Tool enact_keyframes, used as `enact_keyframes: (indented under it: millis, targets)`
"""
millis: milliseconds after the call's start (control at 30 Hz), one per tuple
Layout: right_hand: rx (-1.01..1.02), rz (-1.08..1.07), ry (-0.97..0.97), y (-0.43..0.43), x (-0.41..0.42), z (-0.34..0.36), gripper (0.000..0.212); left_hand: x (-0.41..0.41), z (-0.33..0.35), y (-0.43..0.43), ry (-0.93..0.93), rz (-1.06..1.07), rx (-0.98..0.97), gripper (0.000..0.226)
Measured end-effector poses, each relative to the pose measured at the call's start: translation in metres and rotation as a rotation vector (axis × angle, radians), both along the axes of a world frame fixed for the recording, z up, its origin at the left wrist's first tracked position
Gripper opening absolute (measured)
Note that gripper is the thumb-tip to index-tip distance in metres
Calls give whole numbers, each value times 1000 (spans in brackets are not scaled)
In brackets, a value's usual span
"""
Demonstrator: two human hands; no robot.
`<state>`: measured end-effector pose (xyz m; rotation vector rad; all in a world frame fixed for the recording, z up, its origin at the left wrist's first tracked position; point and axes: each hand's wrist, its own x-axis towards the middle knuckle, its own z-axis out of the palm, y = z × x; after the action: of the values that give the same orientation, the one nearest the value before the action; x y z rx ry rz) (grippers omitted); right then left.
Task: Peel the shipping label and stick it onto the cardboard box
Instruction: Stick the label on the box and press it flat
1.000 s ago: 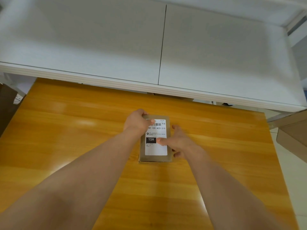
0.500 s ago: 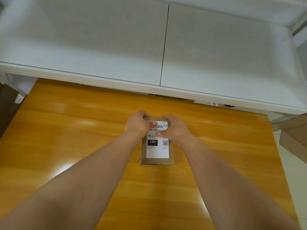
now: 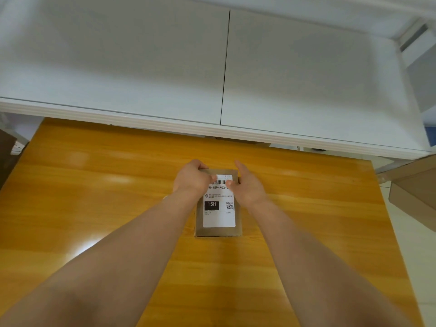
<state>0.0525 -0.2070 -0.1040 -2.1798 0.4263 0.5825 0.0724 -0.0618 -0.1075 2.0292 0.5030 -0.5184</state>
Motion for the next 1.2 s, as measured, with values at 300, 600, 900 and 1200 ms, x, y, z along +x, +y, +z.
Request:
enact_keyframes:
  millis: [300,600,900,1200]
  targets:
    - [-22,-6,142,-2,-30,13,64,-21,4,1,54,103,-62,88]
    - [-43,-9,160,13,-35,7,47,-73,-6,-5,98,197,-217,59]
    - [16,-26,302,13,-47,18,48,-86,-16,-4,85,220,-271,60]
    - [100,-12,246,6,-65,16,64,-88,-15,-2,86,222,-341,58]
